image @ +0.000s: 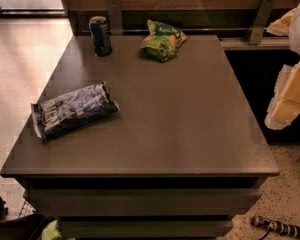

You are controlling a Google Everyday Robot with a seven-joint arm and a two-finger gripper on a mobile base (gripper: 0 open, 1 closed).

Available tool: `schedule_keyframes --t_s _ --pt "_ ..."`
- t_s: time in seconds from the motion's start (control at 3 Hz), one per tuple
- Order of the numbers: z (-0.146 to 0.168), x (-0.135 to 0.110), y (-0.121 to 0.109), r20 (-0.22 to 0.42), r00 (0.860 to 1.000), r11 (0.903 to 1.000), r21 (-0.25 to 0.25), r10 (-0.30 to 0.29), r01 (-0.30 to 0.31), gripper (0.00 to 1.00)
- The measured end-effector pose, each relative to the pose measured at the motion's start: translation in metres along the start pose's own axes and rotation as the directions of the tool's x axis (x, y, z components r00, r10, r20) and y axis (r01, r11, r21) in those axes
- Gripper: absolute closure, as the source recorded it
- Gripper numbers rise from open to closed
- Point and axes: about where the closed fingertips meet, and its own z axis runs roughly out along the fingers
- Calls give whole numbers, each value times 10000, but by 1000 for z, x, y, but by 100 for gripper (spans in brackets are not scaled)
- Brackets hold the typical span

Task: Pick blue chip bag

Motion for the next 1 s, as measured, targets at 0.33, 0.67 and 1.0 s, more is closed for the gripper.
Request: schedule_keyframes --t_s 0.33,0.67,1.0 --pt "-1 -1 -1 54 10000 10000 24 -7 7 0" --pt "13 -37 -10 795 9953 9984 -89 -545 554 0" --pt "45 -106 -16 2094 9687 9884 -435 -1333 1454 0"
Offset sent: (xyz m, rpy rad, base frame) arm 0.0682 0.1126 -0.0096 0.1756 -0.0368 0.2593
